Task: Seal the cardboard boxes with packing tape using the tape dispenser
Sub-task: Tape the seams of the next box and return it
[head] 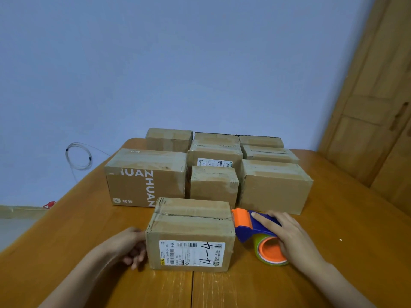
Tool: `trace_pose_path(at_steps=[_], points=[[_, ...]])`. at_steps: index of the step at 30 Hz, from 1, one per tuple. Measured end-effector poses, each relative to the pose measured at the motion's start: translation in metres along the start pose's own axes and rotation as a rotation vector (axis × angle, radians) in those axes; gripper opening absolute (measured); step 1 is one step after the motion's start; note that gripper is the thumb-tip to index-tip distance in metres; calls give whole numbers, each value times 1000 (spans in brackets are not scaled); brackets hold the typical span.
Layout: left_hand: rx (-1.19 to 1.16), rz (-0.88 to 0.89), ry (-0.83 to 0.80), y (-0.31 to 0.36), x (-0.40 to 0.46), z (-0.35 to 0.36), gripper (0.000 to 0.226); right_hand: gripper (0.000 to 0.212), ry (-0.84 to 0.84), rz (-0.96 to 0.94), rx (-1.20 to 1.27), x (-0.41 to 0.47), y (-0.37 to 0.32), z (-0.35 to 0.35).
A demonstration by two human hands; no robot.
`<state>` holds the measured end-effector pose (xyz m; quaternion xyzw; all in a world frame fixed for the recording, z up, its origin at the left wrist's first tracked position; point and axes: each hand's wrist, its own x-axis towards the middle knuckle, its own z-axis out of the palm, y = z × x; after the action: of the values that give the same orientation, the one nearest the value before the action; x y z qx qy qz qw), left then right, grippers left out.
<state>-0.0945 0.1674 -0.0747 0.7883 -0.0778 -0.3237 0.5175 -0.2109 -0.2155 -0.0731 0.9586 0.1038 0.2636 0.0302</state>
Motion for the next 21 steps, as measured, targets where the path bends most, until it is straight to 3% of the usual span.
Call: trace_pose_path(at_steps=[3,11,14,21], points=[[28,36,132,1,-1,3,26,106,0,11,-1,1,-1,-1],[3,405,799,39,-21,18,35,104,22,29,5,-2,-4,0],[134,481,807,57,-25,24,29,106,40,30,-28,-1,-11,0],[442,368,701,71,-26,29,33,108,68,45,-6,-2,-28,6]])
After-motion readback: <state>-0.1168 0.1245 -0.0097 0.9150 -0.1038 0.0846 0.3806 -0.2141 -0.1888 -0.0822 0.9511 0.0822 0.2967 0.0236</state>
